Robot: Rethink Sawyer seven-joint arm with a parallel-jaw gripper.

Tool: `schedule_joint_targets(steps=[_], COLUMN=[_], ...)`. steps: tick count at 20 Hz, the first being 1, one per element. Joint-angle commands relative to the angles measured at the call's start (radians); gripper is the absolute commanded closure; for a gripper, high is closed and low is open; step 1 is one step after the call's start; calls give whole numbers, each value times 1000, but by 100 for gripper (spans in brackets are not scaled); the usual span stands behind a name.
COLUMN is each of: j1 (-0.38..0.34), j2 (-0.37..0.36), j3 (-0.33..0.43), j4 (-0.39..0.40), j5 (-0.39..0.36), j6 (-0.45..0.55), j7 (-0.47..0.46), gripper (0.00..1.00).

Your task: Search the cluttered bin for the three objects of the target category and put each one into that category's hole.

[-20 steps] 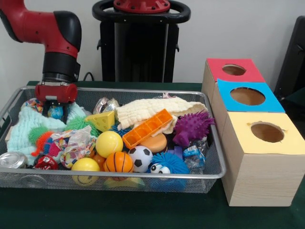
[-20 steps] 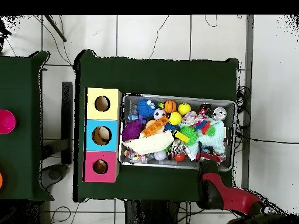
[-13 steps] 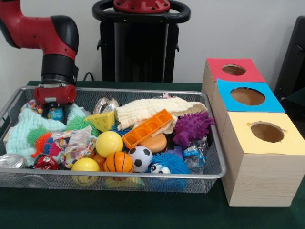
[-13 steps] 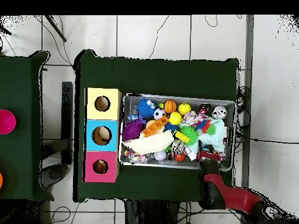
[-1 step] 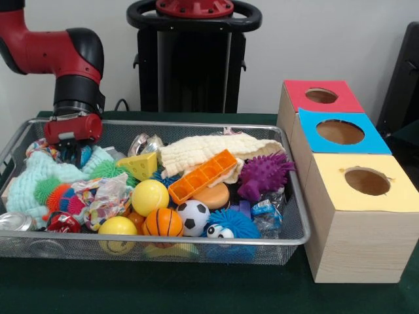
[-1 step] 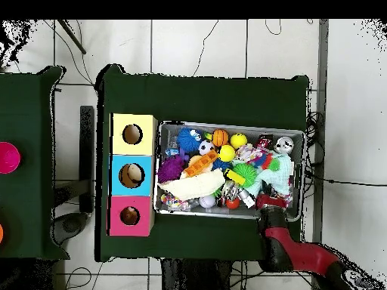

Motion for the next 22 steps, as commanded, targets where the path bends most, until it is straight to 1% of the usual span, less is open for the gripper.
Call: schedule_joint_targets(steps=[1, 6, 10, 13, 20, 22], j1=[62, 99, 135, 160, 217, 238], j2=[157, 106, 37, -14, -104, -146], j3=[71, 27, -3, -17, -57, -77], j4=[-80, -8, 49, 81, 147, 174], j5=[69, 150, 203, 223, 281, 305], j6=[78, 27, 16, 25, 18, 17], j7=[196, 148, 134, 140, 140, 135], gripper=[100, 100, 100, 100, 100, 100])
